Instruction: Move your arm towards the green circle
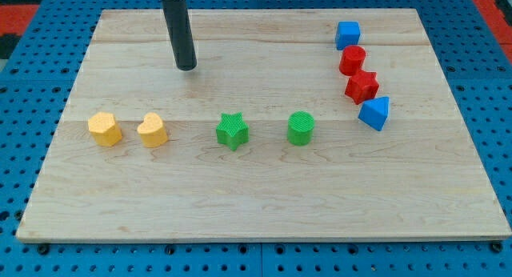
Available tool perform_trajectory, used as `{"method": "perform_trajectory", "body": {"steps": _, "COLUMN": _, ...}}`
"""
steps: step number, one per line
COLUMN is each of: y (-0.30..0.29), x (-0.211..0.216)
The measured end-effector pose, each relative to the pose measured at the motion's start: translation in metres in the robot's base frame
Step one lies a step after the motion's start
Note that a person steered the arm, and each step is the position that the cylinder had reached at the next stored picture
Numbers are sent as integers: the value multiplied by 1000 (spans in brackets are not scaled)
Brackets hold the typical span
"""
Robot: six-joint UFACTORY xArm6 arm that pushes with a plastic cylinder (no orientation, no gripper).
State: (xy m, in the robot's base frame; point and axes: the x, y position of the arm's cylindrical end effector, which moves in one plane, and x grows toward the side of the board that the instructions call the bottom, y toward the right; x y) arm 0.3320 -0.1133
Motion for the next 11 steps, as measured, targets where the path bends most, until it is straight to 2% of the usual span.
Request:
{"method": "perform_trajectory", "body": {"steps": 1, "y": 7, "x": 0}}
{"method": "perform_trajectory", "body": {"steps": 2, "y": 72, "x": 0}}
{"method": "perform_trajectory", "body": {"steps": 6, "y": 77, "x": -2}}
{"method": "perform_trajectory", "body": {"steps": 7, "y": 86, "x": 9}}
{"method": "perform_trajectory", "body": {"steps": 8, "y": 92, "x": 53}}
{"method": "perform_trajectory", "body": {"steps": 9, "y": 121, "x": 65}}
{"method": "perform_trajectory", "body": {"steps": 10, "y": 187, "x": 89}}
{"method": "perform_trajectory", "body": {"steps": 11, "y": 170, "x": 133}}
